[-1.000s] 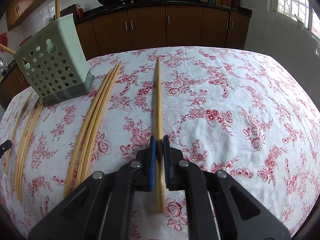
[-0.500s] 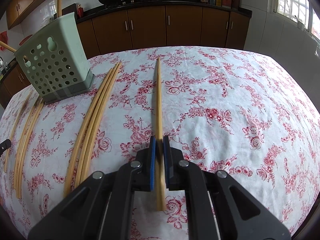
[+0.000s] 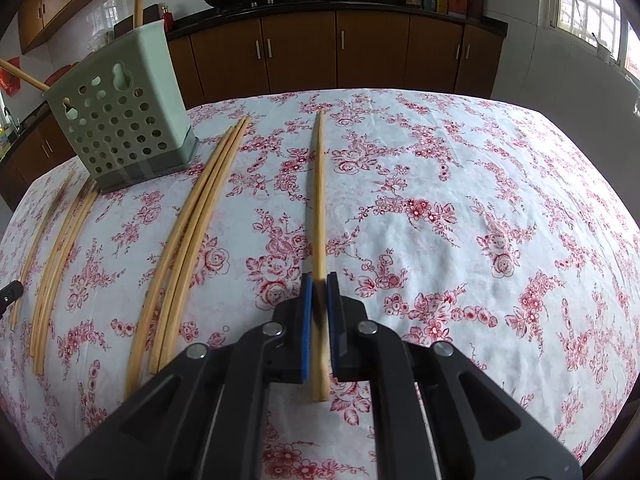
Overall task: Organize utensils
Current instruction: 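Grasp another chopstick with the right gripper while the left gripper grasps one too, then lift both held chopsticks and carry them above the green holder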
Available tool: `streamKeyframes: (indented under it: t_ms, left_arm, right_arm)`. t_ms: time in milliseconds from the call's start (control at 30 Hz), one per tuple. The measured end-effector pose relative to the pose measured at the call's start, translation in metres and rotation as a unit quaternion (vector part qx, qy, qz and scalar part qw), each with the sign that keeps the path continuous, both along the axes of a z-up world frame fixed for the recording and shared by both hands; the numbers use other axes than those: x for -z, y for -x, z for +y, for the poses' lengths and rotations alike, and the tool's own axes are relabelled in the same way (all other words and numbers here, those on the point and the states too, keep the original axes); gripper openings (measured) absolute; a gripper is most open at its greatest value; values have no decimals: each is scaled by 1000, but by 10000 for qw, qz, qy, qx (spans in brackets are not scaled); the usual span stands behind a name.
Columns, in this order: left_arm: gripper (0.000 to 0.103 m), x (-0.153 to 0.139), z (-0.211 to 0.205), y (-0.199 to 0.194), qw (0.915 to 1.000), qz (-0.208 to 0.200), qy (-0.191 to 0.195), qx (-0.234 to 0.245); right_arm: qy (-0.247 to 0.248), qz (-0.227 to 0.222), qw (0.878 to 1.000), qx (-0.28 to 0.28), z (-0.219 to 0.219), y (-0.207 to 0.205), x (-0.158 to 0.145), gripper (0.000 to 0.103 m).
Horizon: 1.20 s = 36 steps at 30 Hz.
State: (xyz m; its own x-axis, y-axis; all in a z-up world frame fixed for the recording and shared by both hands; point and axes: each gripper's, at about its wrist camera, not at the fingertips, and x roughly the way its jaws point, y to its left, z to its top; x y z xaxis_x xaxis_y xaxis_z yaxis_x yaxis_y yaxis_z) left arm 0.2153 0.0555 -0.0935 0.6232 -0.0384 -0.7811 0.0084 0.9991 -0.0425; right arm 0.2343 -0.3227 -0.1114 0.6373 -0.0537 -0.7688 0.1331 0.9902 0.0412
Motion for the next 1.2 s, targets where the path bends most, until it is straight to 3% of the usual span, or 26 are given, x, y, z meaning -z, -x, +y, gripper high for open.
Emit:
streamKeyframes:
  t_ms: [167, 333, 567, 733, 967, 1200]
  left_arm:
    - [8, -21, 7, 6, 9998, -185, 65, -48]
    - [8, -66, 13, 12, 9968, -762, 243, -16]
    - [7, -132, 18, 19, 9858, -1593, 536, -29]
    - [7, -155, 18, 18, 9800, -1882, 639, -53]
    - [7, -162, 16, 18, 9782, -1967, 661, -40]
    - [7, -193, 1, 34, 9726, -2168, 723, 419]
  right_arm:
    - [-27, -446, 9990, 73, -10, 14, -30, 8]
    - [-1, -1049, 9944, 146, -20, 23, -75, 8]
    - [-138, -1786, 9836, 227, -29, 31, -125, 8]
    - [-175, -2008, 9791, 258, -29, 33, -140, 8]
    - [-246, -2118, 9768, 190, -26, 32, -150, 8]
    - [-675, -2331, 9699, -215, -20, 40, -198, 8]
